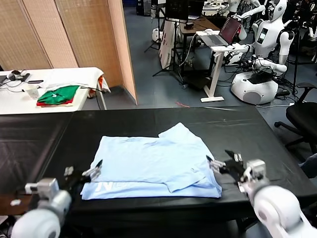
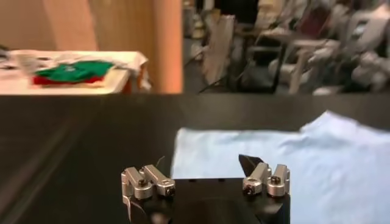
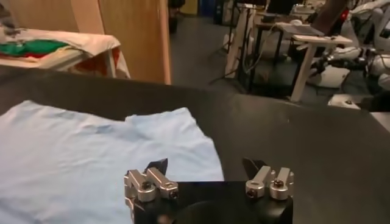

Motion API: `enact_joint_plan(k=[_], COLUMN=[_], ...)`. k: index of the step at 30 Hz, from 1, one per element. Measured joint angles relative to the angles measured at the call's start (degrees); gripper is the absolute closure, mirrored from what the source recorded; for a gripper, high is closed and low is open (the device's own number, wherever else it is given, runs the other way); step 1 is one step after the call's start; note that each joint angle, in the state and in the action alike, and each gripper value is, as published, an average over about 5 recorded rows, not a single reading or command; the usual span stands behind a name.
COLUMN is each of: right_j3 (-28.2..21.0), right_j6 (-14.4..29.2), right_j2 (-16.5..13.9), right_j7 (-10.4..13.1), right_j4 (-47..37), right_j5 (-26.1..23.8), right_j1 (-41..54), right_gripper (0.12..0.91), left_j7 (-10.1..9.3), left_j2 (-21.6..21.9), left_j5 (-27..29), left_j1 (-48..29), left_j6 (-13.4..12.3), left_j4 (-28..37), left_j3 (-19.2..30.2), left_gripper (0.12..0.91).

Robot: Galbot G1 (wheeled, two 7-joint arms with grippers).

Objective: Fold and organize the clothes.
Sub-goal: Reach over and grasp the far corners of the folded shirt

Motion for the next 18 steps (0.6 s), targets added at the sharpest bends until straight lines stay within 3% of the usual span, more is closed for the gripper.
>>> enact_joint_plan(k=[8,18], right_j3=[-7.71,-13.3], right_j6=[0.11,0.86], right_j2=[3.22,6.69], right_j7=[-1.51,-3.09], right_j4=[-13.78,-22.98], right_j5=[-0.18,-2.51], right_j1=[11.82,18.1], right_gripper=[0.118,0.118], left_j7=[1.14,3.85], left_j2=[3.13,2.23], left_j5=[-2.58,-0.18], left_j1=[-12.14,-22.92], left_j6=[2.13,2.65], left_j4=[12.97,25.2], left_j3=[5.87,13.43], left_gripper=[0.123,0.123])
